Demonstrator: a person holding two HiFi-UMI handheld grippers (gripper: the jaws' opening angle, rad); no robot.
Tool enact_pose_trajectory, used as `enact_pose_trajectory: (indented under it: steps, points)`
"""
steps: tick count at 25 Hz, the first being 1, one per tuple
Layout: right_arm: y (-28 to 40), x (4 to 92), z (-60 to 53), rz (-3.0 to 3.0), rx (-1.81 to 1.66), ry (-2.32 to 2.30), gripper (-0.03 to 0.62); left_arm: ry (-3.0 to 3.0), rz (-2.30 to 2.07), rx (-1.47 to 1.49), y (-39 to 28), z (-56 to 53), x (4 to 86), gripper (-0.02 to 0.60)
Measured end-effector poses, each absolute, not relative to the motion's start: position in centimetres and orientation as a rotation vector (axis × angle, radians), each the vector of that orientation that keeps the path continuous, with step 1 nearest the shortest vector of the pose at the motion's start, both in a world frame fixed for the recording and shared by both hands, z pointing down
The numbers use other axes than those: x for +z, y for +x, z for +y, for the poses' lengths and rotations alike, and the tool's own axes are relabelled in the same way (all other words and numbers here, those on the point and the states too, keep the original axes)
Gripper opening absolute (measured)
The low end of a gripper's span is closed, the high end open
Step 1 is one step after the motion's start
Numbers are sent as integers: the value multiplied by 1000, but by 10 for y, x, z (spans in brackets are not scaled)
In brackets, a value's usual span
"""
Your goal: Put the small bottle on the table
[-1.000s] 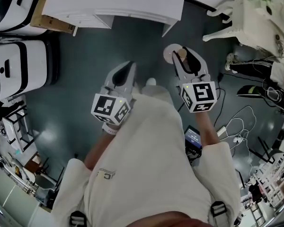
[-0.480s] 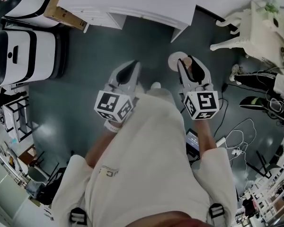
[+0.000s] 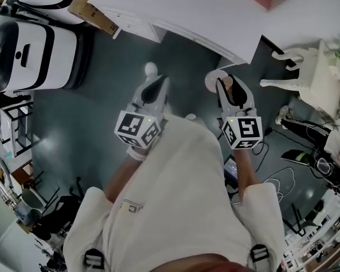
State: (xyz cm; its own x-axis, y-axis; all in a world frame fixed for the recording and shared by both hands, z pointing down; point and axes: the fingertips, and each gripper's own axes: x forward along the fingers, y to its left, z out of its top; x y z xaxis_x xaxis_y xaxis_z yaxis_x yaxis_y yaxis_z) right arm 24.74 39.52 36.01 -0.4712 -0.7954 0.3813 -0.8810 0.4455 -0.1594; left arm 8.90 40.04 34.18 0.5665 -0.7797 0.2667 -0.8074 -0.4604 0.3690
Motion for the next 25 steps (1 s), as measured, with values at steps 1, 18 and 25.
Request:
enact_pose_trajectory:
  steps: [1,18,25]
  points:
    - [238,363,376,-2455,505,1455,141,2344,-1279,83,77,379,343,2]
    - [64,328,86,-2398,514,1656,142,2375,-1165,87,-132,68,330,2]
    - [45,339,38,-2394,522,1596,142,2363,-1143,95,-135,33,339,2]
